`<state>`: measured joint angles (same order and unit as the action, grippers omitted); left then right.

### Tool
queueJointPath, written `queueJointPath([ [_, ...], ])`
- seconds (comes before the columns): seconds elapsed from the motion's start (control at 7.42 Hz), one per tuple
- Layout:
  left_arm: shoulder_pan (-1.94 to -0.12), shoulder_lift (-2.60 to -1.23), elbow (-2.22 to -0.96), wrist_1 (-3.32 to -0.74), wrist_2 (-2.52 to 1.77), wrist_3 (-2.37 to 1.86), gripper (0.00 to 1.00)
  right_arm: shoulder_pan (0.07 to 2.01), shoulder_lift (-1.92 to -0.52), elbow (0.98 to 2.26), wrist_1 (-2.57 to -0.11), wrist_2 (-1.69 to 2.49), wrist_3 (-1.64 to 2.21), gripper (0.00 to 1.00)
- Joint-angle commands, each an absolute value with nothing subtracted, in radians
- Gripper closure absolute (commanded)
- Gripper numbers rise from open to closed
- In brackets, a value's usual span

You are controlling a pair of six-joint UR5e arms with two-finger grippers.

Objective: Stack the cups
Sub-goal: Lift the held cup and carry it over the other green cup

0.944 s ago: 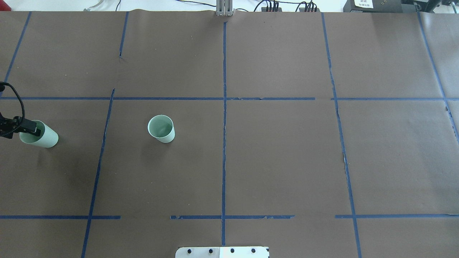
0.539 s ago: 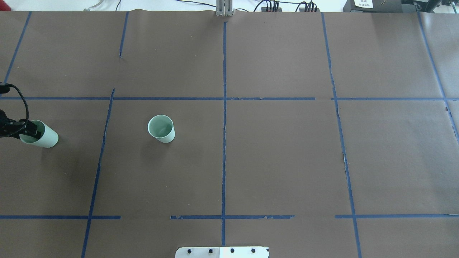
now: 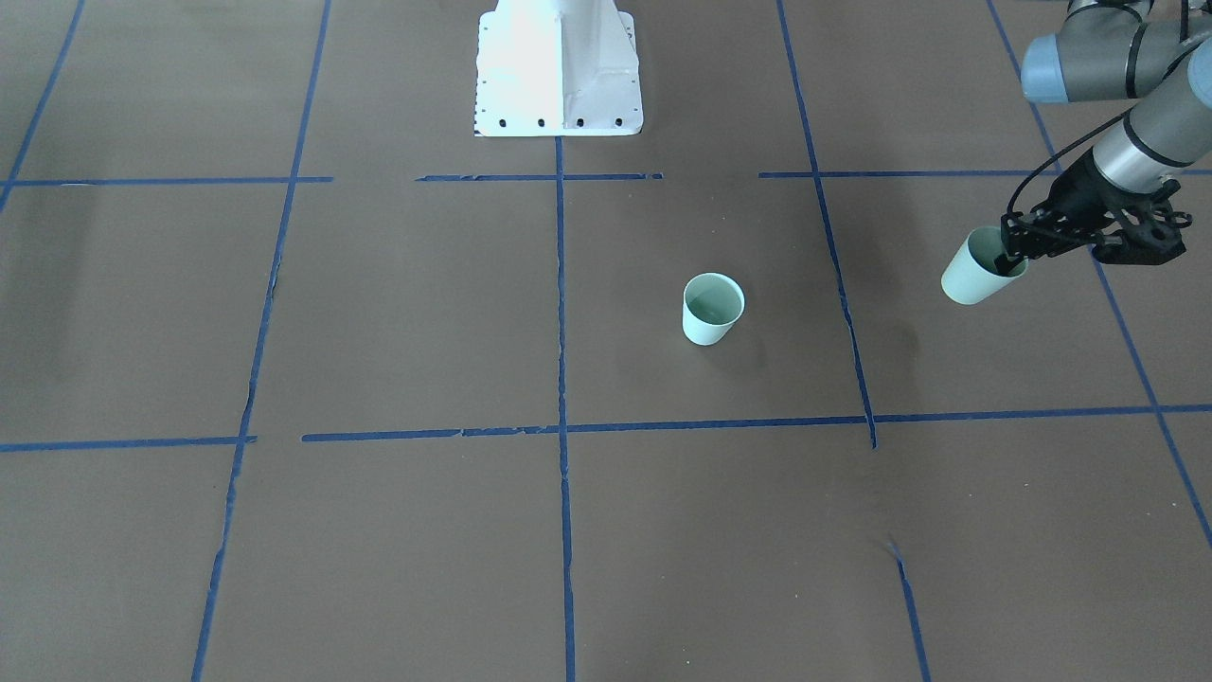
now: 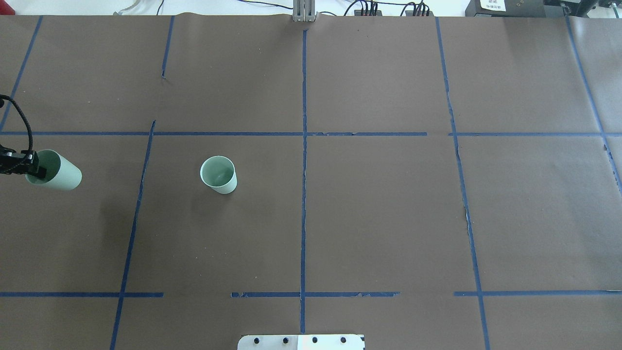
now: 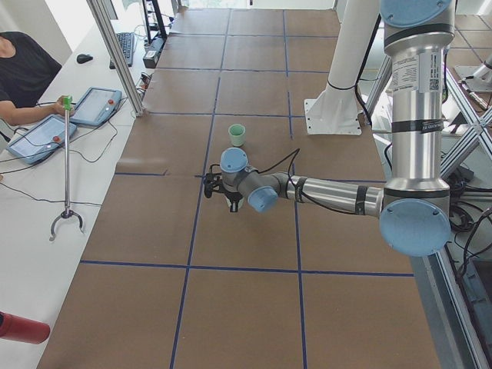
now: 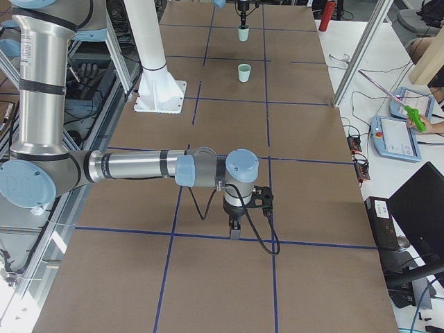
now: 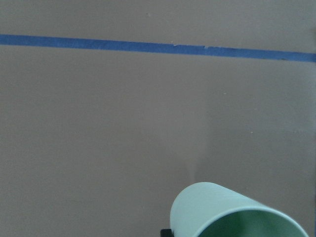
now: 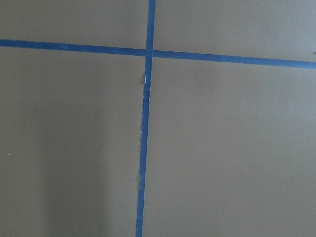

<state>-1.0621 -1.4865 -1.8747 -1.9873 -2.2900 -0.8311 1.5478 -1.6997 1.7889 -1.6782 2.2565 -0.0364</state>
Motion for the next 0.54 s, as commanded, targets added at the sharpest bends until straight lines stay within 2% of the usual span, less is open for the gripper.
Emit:
queueJointPath([
  [0.0,-1.117,-1.497,-2.053,-1.736,-2.296,-0.828,1.00,1.548,-1.700,1.789,-1.680,2.256,-0.037,0.00],
  [0.13,-1.118,-1.544,-2.107,-1.607,-2.296,-0.828,1.00,1.548,-1.700,1.789,-1.678,2.256,-0.037,0.00],
  [0.4,-1.128,-1.803,-2.106,-1.308,-2.287,-0.848,1.00,1.548,-1.700,1.789,-1.678,2.256,-0.037,0.00],
])
